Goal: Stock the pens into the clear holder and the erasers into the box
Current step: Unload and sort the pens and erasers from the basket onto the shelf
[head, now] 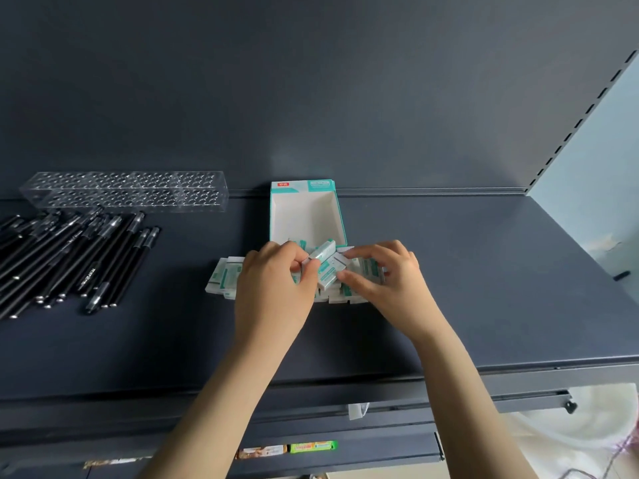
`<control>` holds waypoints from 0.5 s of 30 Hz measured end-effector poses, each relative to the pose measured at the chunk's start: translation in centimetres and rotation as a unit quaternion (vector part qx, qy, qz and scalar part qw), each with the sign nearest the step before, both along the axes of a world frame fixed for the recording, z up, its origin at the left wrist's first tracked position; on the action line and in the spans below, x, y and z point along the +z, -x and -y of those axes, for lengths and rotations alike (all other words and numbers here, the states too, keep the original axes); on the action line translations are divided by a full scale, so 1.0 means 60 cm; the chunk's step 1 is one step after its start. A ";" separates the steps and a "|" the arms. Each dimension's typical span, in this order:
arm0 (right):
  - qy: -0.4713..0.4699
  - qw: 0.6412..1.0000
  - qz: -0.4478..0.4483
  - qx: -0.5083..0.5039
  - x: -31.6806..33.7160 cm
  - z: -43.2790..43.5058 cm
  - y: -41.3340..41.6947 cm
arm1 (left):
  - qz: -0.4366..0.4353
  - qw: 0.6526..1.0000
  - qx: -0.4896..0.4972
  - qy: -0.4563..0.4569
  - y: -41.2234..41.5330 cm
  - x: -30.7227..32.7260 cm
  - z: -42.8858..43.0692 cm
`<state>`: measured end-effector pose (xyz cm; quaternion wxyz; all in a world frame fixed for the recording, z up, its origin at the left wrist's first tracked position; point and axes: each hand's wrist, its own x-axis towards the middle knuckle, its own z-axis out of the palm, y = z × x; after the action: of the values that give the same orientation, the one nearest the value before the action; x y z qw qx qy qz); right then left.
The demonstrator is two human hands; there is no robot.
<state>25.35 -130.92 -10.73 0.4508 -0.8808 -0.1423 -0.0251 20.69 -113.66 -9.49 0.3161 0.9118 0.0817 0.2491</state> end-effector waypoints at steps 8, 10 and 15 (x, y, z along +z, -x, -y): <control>-0.051 0.998 -0.025 0.003 0.003 -0.006 0.006 | 0.007 1.000 0.000 0.020 0.007 0.010 -0.004; -0.103 0.994 -0.023 -0.009 0.009 -0.004 0.011 | 0.011 0.999 -0.007 0.037 0.011 0.016 -0.001; -0.246 0.966 -0.069 0.035 0.027 0.002 0.018 | -0.013 0.989 -0.095 0.111 0.014 0.030 0.015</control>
<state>24.25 -131.04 -9.09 0.6631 -0.7368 -0.1308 0.0171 19.84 -114.56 -7.69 0.4362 0.8779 0.0261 0.1958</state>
